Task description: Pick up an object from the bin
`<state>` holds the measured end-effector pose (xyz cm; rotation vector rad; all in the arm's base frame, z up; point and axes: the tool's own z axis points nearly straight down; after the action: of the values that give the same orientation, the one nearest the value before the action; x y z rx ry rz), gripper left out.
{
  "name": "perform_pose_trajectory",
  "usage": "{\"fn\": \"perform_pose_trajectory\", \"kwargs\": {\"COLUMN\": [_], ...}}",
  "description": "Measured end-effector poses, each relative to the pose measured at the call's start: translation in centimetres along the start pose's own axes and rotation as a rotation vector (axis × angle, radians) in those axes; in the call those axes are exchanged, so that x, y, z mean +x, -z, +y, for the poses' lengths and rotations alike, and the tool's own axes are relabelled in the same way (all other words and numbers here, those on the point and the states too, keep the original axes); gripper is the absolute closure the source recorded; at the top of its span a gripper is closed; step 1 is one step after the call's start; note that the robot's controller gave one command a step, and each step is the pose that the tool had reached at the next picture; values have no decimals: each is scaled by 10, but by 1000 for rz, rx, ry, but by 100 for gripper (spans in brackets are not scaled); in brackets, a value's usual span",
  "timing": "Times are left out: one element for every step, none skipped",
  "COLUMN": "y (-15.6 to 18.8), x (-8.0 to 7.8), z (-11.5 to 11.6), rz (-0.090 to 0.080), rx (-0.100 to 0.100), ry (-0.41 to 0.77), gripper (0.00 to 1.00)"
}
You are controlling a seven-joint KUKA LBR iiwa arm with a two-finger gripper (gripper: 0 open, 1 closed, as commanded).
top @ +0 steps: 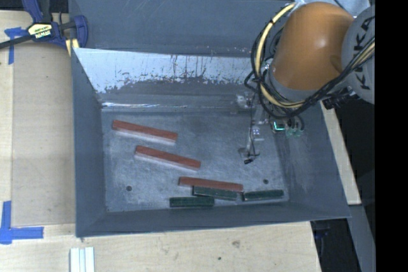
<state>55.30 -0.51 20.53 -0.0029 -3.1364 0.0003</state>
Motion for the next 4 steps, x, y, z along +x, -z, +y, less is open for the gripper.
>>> {"fn": "perform_pose_trajectory", "kwargs": {"y": [5, -102, -79, -98], "x": [-2, 29, 34, 40], "z": [0, 9, 12, 46], "rz": [-9, -1, -9, -6], "rx": [0, -1, -1, 0], "ry": [0, -78, -123, -95], "gripper": [0, 0, 0, 0]}}
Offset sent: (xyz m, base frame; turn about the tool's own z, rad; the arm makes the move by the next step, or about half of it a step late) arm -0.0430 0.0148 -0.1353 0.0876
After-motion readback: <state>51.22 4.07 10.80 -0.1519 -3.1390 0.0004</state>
